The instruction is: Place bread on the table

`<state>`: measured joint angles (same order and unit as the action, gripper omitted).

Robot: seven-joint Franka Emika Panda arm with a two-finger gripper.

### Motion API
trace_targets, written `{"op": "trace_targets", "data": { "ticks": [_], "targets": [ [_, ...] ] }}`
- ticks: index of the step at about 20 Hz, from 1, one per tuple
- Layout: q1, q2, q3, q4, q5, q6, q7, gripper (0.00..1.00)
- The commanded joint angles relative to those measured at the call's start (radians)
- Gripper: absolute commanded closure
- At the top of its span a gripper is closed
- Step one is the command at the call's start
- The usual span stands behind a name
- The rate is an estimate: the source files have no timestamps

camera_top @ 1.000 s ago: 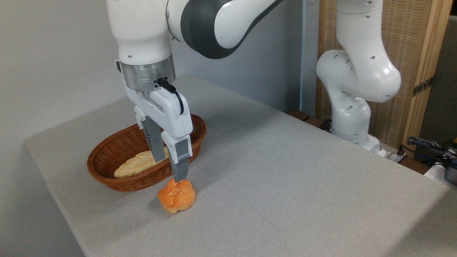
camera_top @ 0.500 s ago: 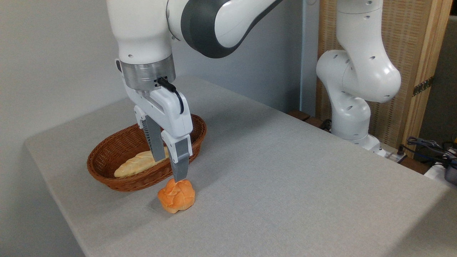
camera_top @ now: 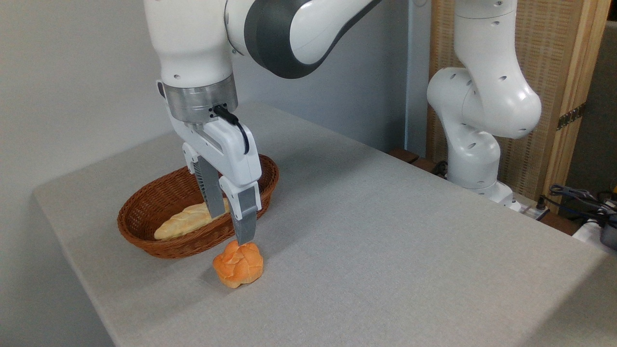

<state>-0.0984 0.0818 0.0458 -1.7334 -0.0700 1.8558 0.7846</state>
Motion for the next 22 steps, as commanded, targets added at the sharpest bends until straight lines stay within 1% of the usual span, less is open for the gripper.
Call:
{"op": "trace_targets", "data": {
  "ticks": [1, 7, 10, 12, 15, 17, 19, 20, 21, 22],
  "targets": [
    [-0.006, -0.011, 0.009, 0.002, -0.005, -0.021, 0.008, 0.0],
    [-0.014, -0.007, -0.003, -0.006, -0.002, -0.017, 0.008, 0.0],
    [-0.012, -0.005, -0.003, -0.011, -0.011, -0.015, 0.012, 0.0],
    [-0.015, -0.004, -0.004, -0.008, 0.002, -0.001, 0.016, 0.0],
    [-0.015, -0.004, -0.006, -0.005, 0.001, 0.0, 0.021, 0.0],
    [-0.017, -0.002, -0.007, -0.003, -0.001, 0.003, 0.045, 0.0],
    [-0.018, 0.001, -0.038, -0.006, -0.008, -0.006, 0.033, 0.0],
    [-0.018, 0.001, -0.043, -0.006, -0.014, -0.006, 0.031, 0.0],
    [-0.018, 0.001, -0.049, -0.005, -0.014, -0.007, 0.013, 0.0],
    [-0.018, 0.001, -0.063, -0.005, -0.016, -0.006, -0.026, 0.0]
  ]
}}
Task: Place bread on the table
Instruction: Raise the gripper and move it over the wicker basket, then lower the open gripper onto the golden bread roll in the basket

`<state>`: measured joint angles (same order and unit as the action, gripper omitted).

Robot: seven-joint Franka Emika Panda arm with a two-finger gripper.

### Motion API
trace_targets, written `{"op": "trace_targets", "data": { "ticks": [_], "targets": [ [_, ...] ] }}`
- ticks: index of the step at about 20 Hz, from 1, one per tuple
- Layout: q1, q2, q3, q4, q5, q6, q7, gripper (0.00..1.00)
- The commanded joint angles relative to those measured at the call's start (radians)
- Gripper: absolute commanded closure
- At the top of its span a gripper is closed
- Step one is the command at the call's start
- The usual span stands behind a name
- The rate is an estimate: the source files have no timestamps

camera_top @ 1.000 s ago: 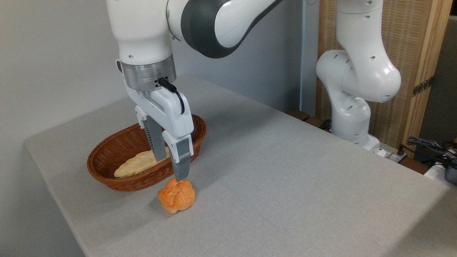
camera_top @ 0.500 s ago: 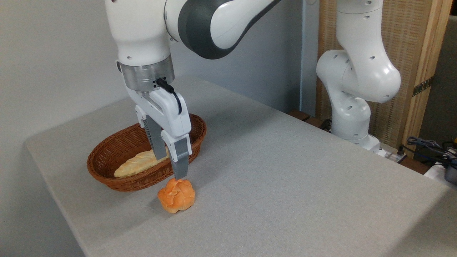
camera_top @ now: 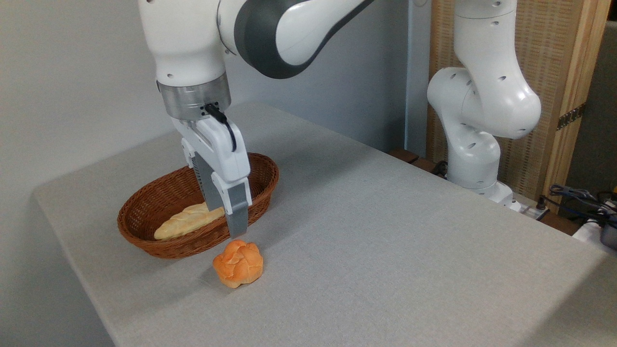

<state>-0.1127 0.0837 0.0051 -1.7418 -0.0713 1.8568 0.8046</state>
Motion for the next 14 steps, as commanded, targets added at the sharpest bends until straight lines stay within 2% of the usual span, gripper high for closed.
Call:
{"op": "trace_targets", "data": {
  "ticks": [1, 4, 6, 9, 14],
  "targets": [
    [-0.004, -0.001, -0.042, 0.004, -0.015, -0.007, -0.103, 0.0],
    [-0.004, -0.001, -0.108, 0.004, -0.013, -0.004, -0.305, 0.0],
    [-0.004, 0.004, -0.146, 0.002, -0.015, -0.004, -0.384, 0.0],
    [-0.004, 0.022, -0.198, 0.001, -0.03, 0.012, -0.468, 0.0],
    [-0.007, 0.06, -0.226, -0.008, -0.071, 0.059, -0.516, 0.0]
  ]
}}
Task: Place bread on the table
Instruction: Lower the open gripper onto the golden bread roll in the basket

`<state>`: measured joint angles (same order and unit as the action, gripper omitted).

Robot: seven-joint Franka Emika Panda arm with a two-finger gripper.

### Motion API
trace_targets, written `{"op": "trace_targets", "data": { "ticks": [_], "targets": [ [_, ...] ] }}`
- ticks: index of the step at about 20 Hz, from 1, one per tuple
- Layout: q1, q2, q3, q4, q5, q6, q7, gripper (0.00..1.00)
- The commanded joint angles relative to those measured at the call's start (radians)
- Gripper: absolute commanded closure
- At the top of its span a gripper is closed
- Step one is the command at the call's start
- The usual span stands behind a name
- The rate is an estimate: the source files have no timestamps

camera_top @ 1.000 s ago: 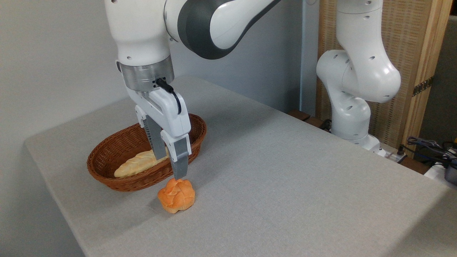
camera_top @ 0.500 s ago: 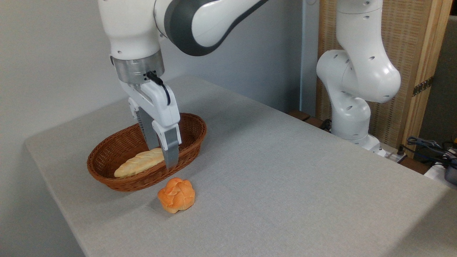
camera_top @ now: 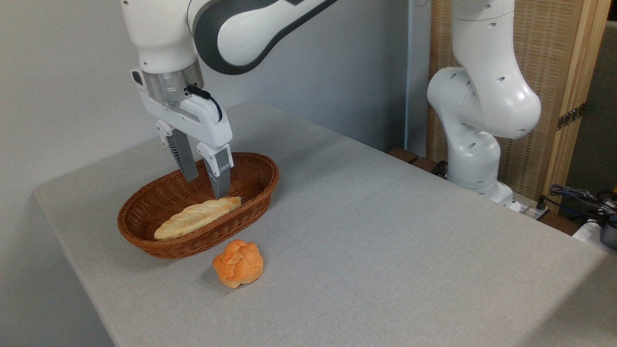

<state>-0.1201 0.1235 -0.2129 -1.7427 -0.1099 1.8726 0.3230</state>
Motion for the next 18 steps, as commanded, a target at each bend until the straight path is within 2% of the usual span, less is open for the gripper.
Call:
{"op": "trace_targets", "data": {
  "ticks": [1, 11, 13, 18],
  "targets": [
    [0.0, 0.031, -0.017, -0.017, -0.033, 0.066, -0.05, 0.0],
    [-0.035, 0.14, -0.022, -0.018, -0.019, 0.161, -0.061, 0.0],
    [-0.036, 0.15, -0.022, -0.018, -0.001, 0.163, -0.061, 0.0],
    [-0.038, 0.169, -0.022, -0.018, 0.006, 0.169, -0.061, 0.0]
  ]
}}
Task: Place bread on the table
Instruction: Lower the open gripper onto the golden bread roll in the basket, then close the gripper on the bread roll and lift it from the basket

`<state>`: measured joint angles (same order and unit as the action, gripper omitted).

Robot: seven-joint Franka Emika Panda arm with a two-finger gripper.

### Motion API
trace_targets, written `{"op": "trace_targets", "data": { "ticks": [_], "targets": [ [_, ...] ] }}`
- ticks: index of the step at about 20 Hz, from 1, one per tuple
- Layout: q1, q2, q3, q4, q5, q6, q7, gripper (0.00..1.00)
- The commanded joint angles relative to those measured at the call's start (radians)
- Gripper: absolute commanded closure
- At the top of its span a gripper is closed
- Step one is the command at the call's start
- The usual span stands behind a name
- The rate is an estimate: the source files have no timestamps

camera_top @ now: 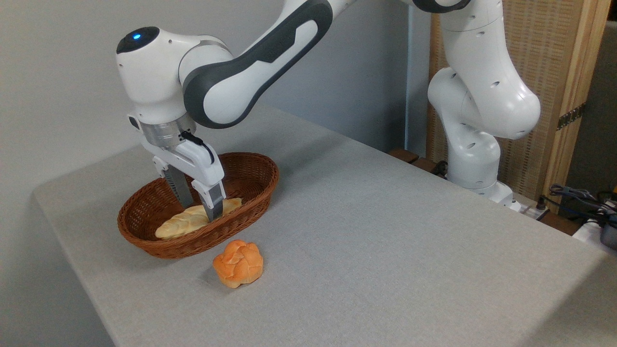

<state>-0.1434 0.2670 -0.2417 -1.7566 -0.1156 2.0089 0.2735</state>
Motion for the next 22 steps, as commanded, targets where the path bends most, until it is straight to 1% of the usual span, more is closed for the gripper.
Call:
{"op": "trace_targets", "data": {
  "ticks": [1, 2, 3, 5, 7, 9, 12, 13, 22],
  "targets": [
    [-0.021, 0.028, 0.006, -0.004, 0.023, 0.04, -0.013, 0.0],
    [-0.021, 0.028, 0.005, -0.004, 0.037, 0.042, -0.013, 0.0],
    [-0.021, 0.028, 0.005, -0.004, 0.043, 0.042, -0.013, 0.03],
    [-0.021, 0.028, 0.005, -0.004, 0.057, 0.044, -0.011, 0.23],
    [-0.021, 0.029, 0.005, -0.004, 0.062, 0.042, -0.011, 0.35],
    [-0.021, 0.034, 0.005, -0.004, 0.06, 0.042, -0.011, 0.53],
    [-0.019, 0.032, 0.005, -0.004, 0.06, 0.042, -0.011, 0.74],
    [-0.019, 0.032, 0.007, -0.003, 0.06, 0.042, -0.011, 0.77],
    [-0.018, 0.028, 0.007, 0.0, 0.059, 0.042, -0.01, 0.75]
  ]
}}
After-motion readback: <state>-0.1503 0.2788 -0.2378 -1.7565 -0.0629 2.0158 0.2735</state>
